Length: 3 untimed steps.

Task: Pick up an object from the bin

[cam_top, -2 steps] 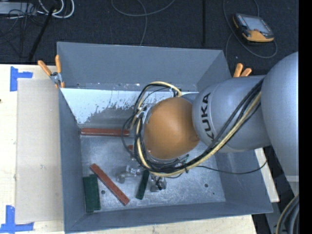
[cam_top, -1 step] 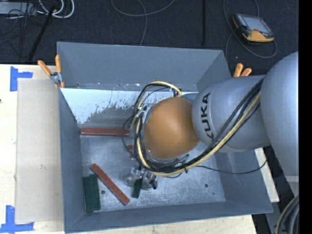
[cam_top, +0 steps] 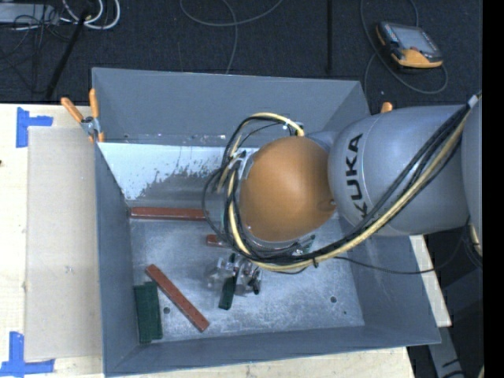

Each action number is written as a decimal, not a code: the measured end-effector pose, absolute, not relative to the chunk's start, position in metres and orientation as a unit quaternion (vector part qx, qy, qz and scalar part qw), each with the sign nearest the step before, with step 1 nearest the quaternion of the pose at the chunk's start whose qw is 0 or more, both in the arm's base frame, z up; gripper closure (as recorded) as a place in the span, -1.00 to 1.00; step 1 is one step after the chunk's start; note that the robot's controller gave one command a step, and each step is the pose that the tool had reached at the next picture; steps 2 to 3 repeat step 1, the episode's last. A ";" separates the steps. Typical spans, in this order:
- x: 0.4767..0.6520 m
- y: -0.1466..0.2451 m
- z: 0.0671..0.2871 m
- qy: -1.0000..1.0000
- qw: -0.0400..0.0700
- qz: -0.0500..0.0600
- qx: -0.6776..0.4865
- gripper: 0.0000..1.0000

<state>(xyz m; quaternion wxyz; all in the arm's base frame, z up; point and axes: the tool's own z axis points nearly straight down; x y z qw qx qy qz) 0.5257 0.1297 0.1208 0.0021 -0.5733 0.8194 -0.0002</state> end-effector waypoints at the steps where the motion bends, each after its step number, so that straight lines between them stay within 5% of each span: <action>1: 0.526 0.130 0.129 0.822 0.001 0.000 -0.570 1.00; 3: 0.526 0.130 0.129 0.822 0.001 0.000 -0.570 1.00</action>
Offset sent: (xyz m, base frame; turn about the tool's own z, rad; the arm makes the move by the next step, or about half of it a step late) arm 0.0001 0.0000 0.0083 0.0000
